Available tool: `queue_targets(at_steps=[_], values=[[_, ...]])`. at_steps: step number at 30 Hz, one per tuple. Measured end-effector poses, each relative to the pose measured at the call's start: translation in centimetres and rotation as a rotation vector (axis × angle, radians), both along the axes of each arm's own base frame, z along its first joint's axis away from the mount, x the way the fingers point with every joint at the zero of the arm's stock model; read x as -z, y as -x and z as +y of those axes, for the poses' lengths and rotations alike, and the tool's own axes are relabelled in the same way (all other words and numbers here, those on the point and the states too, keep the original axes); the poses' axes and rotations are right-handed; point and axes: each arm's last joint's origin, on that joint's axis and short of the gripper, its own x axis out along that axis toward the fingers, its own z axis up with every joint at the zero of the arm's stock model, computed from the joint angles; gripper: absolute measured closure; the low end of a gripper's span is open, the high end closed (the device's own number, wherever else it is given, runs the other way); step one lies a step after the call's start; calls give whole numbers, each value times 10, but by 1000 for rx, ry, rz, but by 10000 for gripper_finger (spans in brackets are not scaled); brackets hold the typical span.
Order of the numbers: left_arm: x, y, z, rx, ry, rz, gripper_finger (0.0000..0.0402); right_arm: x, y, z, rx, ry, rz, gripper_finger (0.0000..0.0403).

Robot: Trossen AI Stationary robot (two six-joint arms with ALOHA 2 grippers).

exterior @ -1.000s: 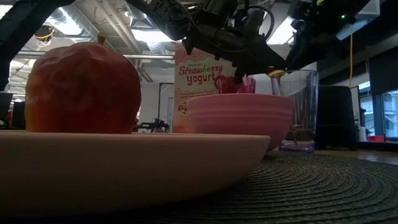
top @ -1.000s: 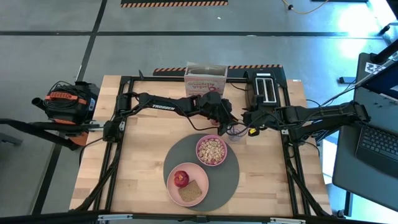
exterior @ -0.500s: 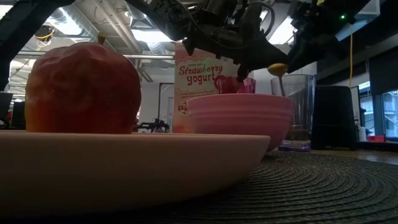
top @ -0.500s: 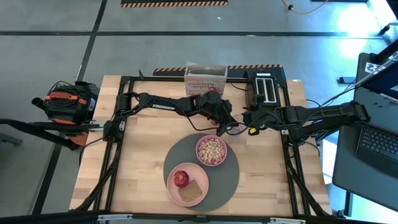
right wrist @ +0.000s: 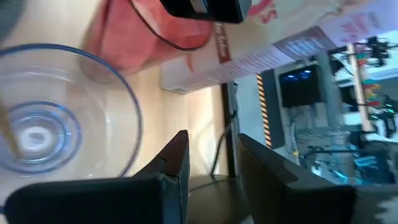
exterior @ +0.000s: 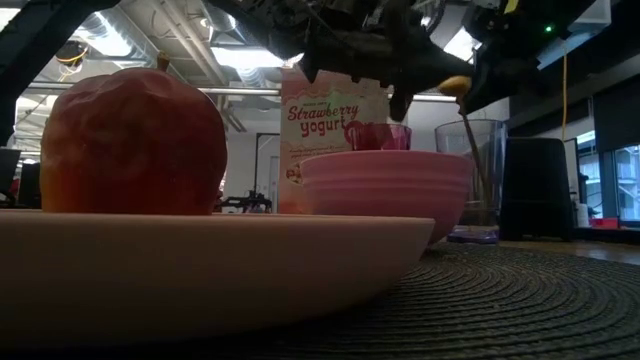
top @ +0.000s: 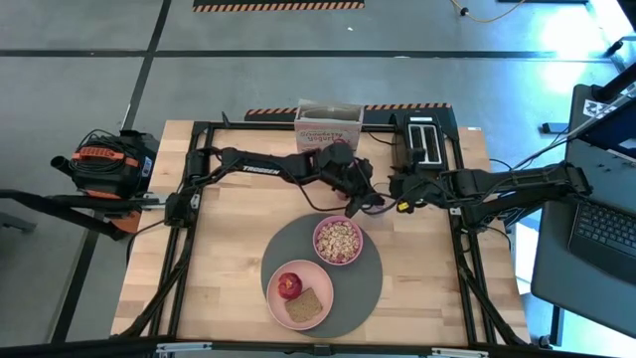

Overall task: Arrange a breakfast setting
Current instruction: Put the spoon on the grey placemat to the left of the pink bowl

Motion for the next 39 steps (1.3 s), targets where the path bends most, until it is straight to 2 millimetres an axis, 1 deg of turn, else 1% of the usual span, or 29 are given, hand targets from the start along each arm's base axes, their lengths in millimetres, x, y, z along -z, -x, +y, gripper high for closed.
queue_targets(at_steps=[10,14,25,30,34,39], values=[[-36,-5,1,18,-71,39,383,-9,10,-1,13,3,-57,299],[-49,-5,1,27,-92,50,383,-11,12,-2,40,30,-71,299],[-81,-2,1,47,-132,57,383,-12,13,-2,52,43,-72,299],[-102,4,0,61,-163,94,383,-12,13,-2,52,43,-71,299],[-121,13,-2,87,-196,146,383,-12,13,-2,52,43,-70,299],[-141,27,-11,68,-277,232,383,-11,13,-2,50,45,-64,299]])
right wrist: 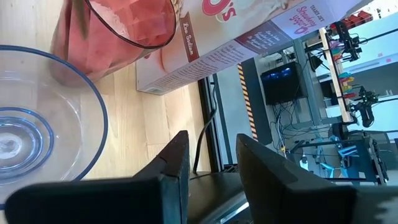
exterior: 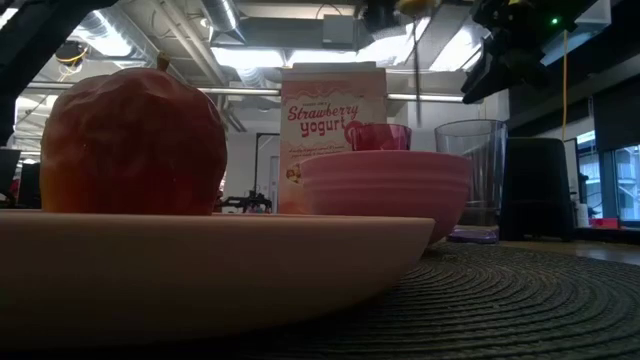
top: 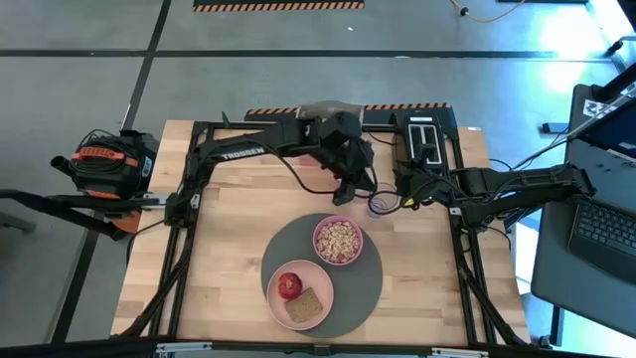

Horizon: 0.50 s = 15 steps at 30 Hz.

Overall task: Arrange a breakfast setting
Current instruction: Put the spoon on the grey placemat to the left of the pink bowl

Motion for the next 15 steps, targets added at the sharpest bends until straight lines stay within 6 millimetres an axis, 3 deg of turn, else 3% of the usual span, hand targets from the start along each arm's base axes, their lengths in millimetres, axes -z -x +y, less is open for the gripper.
queue_targets(at_steps=[7,15], values=[[-17,14,-22,-2,-78,49,383,0,0,0,0,1,4,299],[-18,36,-55,-29,-252,207,385,-3,4,-1,22,23,-14,299]])
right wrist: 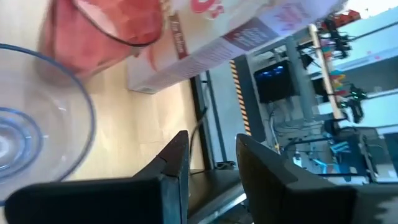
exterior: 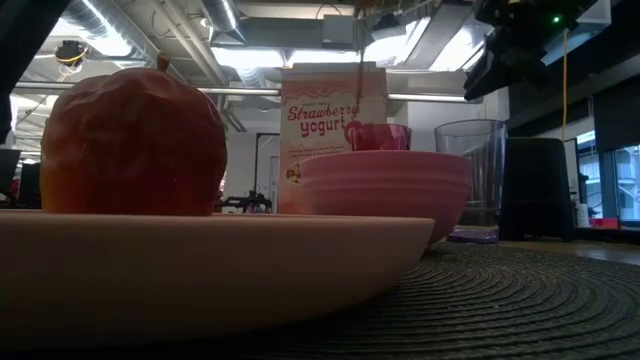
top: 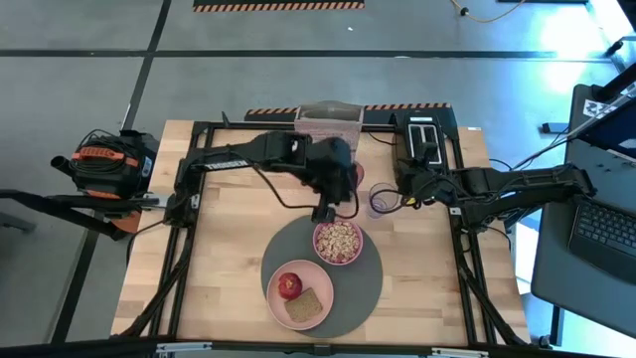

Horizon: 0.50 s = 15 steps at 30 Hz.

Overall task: Arrange a breakfast setting
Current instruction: Put the spoon on the grey placemat to the left of the pink bowl

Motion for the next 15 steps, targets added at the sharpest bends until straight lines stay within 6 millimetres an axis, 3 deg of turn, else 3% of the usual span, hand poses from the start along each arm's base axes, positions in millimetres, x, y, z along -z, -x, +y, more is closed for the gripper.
queue_targets(at_steps=[8,15], values=[[3,14,-40,-35,-155,103,385,-9,10,1,-1,-15,-114,299],[-2,29,-94,6,-168,84,385,-12,20,14,-193,16,-257,299]])
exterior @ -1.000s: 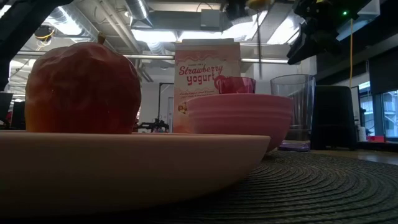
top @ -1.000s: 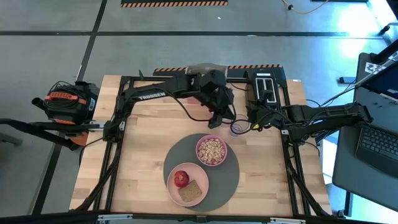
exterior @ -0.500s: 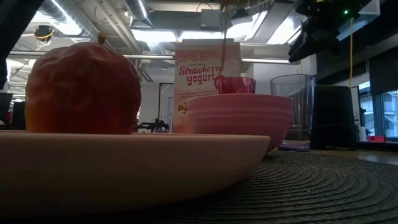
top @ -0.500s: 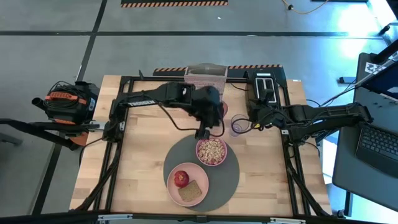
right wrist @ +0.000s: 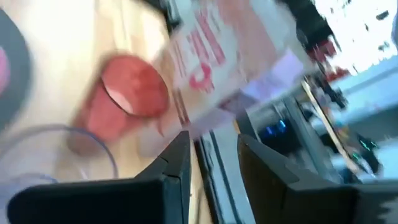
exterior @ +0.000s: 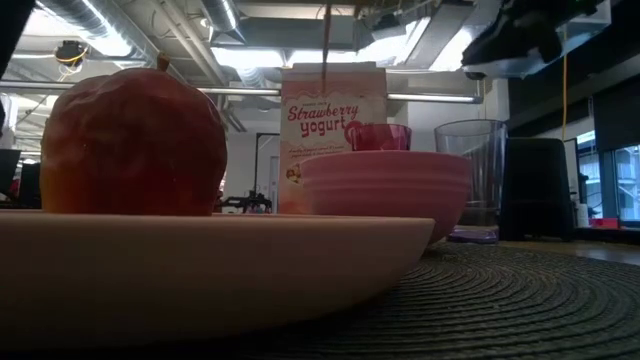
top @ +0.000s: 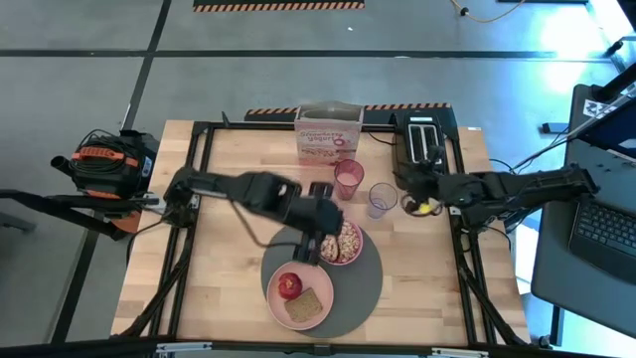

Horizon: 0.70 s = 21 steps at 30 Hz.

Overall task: Arrange a breakfast setting
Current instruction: Put the spoon on the grey placemat to the left of the pink bowl

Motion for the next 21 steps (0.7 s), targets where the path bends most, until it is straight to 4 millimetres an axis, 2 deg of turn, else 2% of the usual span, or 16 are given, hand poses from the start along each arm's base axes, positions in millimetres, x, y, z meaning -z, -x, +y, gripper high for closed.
queue_targets(at_steps=[4,10,15,21], values=[[-14,18,-28,-19,-9,-68,385,-3,13,5,-105,-9,-92,299],[-30,58,-62,-163,-84,-142,385,0,27,3,-113,-12,-154,299],[-30,85,-93,-208,-98,-227,385,0,29,3,-118,1,-171,299],[-38,108,-116,-165,-41,-394,385,-1,28,3,-119,2,-184,299]])
